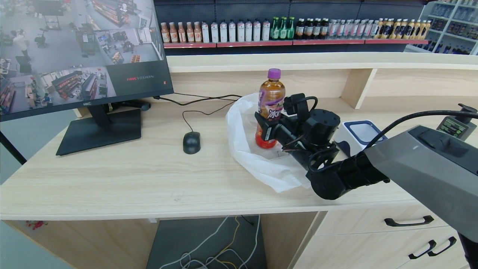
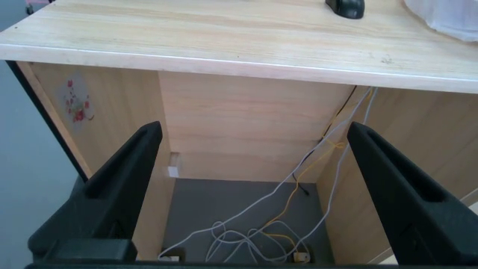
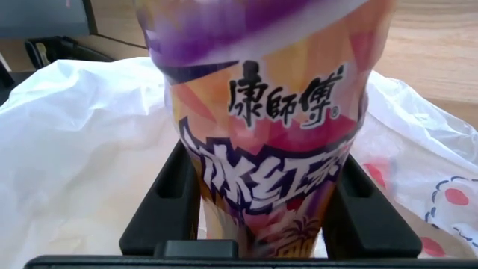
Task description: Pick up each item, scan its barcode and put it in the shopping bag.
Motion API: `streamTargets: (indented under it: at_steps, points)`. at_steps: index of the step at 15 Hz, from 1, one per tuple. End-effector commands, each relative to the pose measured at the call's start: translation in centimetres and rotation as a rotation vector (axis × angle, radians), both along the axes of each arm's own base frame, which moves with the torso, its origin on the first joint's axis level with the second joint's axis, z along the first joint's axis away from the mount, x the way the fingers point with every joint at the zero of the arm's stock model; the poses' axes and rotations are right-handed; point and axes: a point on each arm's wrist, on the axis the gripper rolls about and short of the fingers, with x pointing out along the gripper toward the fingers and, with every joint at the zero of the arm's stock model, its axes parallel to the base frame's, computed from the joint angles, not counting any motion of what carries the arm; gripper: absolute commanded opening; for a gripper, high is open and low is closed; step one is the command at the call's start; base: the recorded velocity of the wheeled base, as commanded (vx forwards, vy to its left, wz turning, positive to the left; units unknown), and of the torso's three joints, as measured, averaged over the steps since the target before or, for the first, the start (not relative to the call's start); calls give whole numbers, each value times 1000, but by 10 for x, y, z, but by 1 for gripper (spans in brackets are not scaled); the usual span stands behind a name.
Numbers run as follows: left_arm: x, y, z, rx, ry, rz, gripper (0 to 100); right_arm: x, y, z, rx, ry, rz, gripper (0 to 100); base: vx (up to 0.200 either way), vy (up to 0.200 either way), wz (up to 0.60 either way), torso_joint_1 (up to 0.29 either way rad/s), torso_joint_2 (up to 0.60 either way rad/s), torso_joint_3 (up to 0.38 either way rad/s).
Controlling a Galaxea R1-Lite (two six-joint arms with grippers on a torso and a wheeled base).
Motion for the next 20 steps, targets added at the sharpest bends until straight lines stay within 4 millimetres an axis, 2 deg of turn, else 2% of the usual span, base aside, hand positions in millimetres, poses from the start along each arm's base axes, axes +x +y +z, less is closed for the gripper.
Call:
streamTargets:
  at_steps: [1,8,9,13,17,20]
  points:
    - [0,0,0,-1,-1,1,100,0,0,-1,-3,5,1,0,0,0,0,0,0,0]
    - [0,0,0,-2,-1,1,100,-1,-1,1,6,5,4,0,0,0,0,0,0,0]
    - [0,0,0,-2,-1,1,100,-1,-1,2,7,3,3,100,0,0,0,0,0,0]
    - [0,0,0,-1,-1,1,100,-2,0,5,16,-16,4,100,0,0,0,0,0,0]
    - [0,0,0,-2,-1,1,100,-8,-4,22,34,-46,3,100,0,0,0,0,0,0]
    - [0,0,0,-4,-2,1,100,-20,-9,35,39,-56,4,100,0,0,0,0,0,0]
